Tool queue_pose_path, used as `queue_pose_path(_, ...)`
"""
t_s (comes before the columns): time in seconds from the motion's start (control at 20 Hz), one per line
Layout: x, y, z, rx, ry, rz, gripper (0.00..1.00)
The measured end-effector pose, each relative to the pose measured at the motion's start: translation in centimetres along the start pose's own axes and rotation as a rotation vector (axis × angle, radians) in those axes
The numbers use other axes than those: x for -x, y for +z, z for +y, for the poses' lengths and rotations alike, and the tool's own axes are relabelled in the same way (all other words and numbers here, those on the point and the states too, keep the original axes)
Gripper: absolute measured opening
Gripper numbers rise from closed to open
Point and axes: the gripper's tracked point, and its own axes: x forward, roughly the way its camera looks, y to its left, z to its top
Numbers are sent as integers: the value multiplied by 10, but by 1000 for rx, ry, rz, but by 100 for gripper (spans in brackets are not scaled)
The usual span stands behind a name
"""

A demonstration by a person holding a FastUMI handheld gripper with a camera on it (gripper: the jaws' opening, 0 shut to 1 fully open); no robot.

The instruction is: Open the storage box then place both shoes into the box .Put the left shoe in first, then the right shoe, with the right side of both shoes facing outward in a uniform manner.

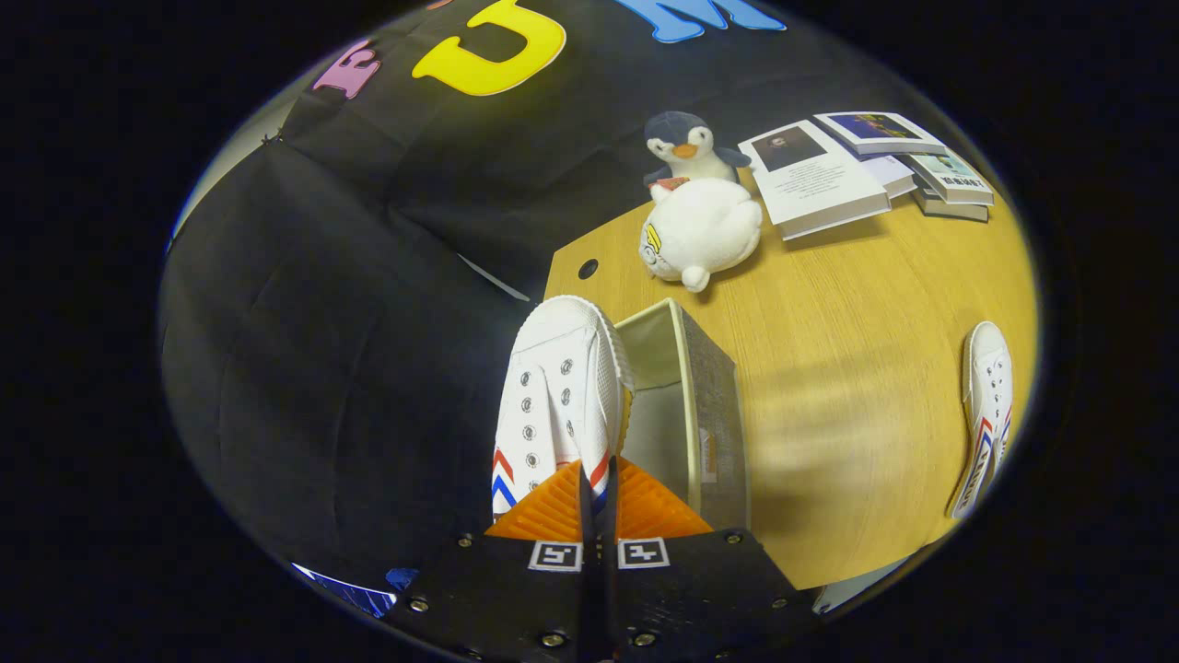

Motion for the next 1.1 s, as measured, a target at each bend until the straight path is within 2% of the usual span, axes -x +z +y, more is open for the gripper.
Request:
queue_pose_path(0.45,-50,-23,13,22,-49,38,0)
queue_pose_path(1.0,-97,-54,-5,30,-184,112,0)
queue_pose_path(1.1,-100,-55,-4,31,-186,111,0)
